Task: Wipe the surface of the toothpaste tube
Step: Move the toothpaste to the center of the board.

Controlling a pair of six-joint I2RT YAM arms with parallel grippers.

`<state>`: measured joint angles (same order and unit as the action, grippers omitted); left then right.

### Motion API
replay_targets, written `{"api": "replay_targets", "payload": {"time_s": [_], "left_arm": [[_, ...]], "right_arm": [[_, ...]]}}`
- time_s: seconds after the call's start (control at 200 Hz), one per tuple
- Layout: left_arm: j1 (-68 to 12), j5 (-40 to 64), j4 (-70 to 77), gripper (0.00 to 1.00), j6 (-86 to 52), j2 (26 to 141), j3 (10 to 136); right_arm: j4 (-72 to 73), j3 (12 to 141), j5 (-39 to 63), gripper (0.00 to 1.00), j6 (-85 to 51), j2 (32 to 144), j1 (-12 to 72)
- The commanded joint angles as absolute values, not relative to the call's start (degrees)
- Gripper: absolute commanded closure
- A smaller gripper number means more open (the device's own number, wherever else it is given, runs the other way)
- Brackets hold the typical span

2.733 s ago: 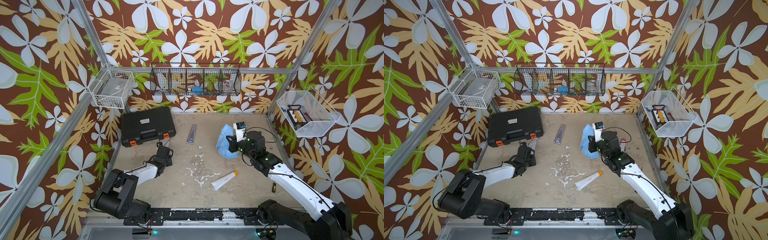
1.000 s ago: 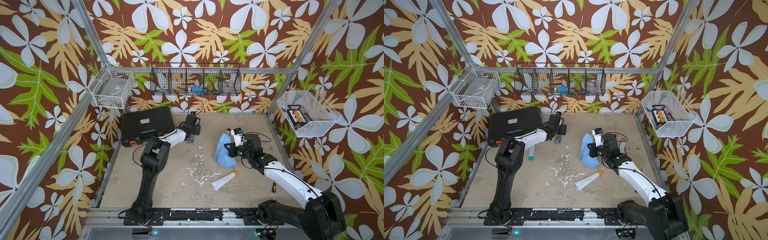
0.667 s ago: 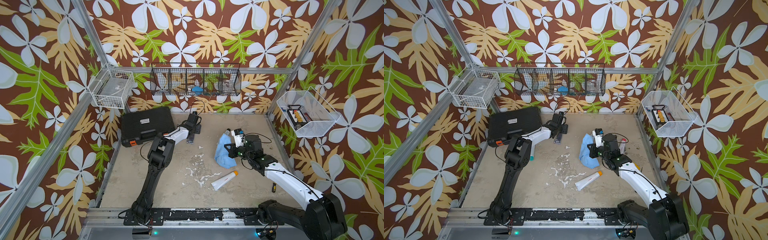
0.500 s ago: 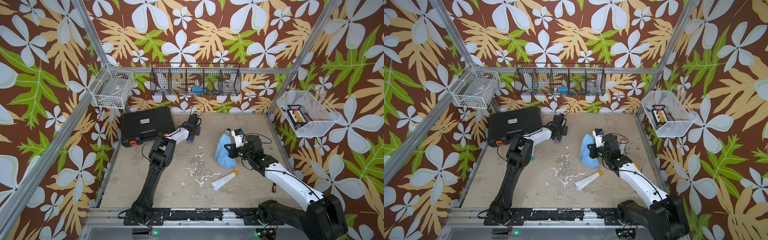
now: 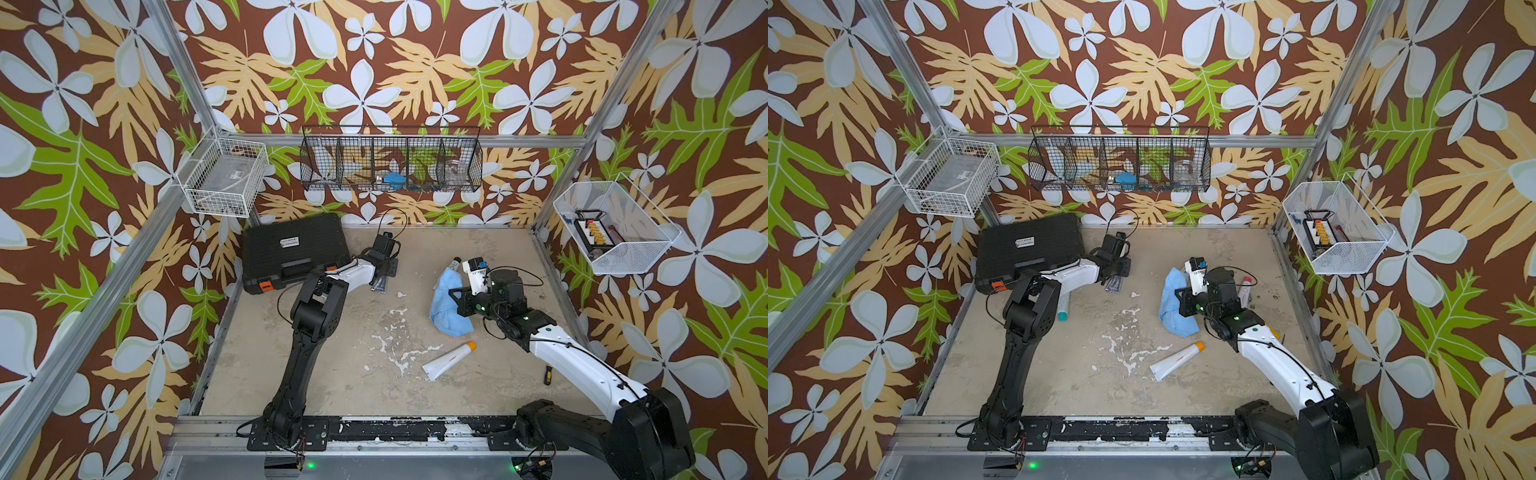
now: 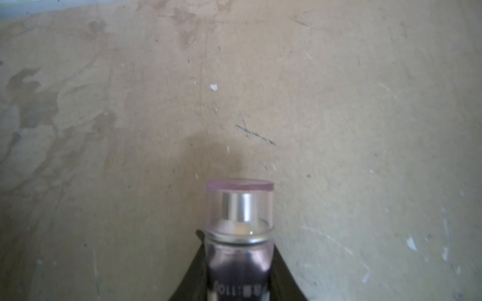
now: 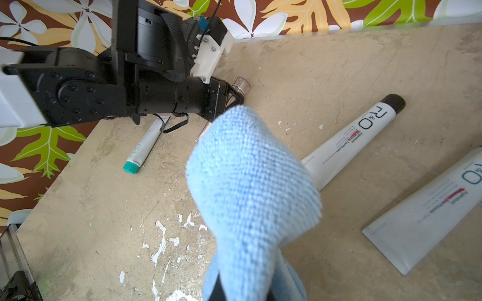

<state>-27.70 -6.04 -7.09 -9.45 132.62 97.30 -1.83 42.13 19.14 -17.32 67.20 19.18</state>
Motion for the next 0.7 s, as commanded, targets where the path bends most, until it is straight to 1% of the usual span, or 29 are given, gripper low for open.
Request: {"api": "replay_targets", "payload": {"time_s": [0.0,0.1,0.48,0.57,0.656,0.696], "left_arm": [[-28.1,-4.0,-4.6,0.72,-12.9,129.4,93.7],[-28.8,-2.7,-4.7,0.75,-15.4,126.2,90.1],[-35.2,-11.2,-6.7,0.74,-23.4,117.2,74.6],[-36.5,-11.5,-5.9,0.74,-25.4,115.2,71.2],[-37.1,-12.0,-4.2,0.74,-27.3,113.4,68.3],[-37.2,-11.6,-4.3,0.73,-27.9,113.0,68.1]], "right_arm": [[-2.8,42.3,19.2,1.00,-16.8,66.4,19.1],[-1.3,40.6,19.2,1.00,-18.0,64.6,19.0],[-1.5,40.2,20.2,1.00,-18.3,63.9,19.0],[-2.0,40.0,20.5,1.00,-18.4,63.4,19.0],[1.8,37.6,21.1,1.00,-19.1,63.0,19.0],[0.7,38.3,20.9,1.00,-18.7,63.4,18.9]]}}
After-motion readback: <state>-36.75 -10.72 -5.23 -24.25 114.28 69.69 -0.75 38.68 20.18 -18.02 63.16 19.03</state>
